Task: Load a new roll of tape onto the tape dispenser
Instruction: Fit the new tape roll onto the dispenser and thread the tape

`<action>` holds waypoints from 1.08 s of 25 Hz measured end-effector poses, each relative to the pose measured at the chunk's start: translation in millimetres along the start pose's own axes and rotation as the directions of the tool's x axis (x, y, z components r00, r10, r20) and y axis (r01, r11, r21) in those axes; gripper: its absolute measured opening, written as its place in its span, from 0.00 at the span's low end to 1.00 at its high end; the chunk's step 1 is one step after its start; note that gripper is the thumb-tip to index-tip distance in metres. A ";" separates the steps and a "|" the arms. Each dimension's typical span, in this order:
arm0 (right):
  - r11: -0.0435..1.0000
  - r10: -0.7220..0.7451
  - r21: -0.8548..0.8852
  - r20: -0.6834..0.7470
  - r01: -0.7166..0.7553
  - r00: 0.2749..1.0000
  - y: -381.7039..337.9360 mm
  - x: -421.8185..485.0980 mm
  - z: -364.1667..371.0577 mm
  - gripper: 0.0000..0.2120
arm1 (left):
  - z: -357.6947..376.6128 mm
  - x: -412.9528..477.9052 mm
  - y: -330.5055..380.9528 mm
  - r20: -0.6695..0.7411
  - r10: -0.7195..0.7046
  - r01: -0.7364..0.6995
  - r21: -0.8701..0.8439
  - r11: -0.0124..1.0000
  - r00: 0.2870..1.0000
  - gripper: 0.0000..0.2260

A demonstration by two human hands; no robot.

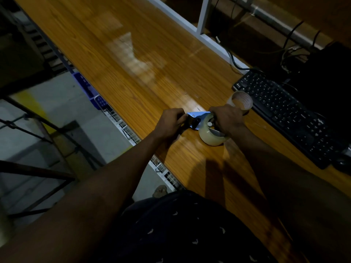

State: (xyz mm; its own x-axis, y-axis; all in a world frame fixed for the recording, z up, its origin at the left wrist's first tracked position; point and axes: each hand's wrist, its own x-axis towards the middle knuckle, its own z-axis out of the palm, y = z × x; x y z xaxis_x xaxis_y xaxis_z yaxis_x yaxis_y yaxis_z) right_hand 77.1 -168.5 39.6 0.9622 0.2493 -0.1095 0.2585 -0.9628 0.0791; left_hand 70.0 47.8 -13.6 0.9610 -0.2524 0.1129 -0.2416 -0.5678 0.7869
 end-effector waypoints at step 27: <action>0.316 0.069 0.910 0.259 -0.267 0.964 25.9 -23.8 -24.8 0.08 | -42.1 36.8 93.8 -0.099 -0.066 0.043 -0.222 0.974 0.993 0.03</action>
State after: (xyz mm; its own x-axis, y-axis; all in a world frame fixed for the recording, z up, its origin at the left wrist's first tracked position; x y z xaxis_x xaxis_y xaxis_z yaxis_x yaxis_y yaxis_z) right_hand 63.1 -196.8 68.8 0.9227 0.1471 -0.3563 -0.2530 -0.4660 -0.8478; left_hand 88.4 18.3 90.0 0.9835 -0.1354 0.1202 -0.1644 -0.3902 0.9059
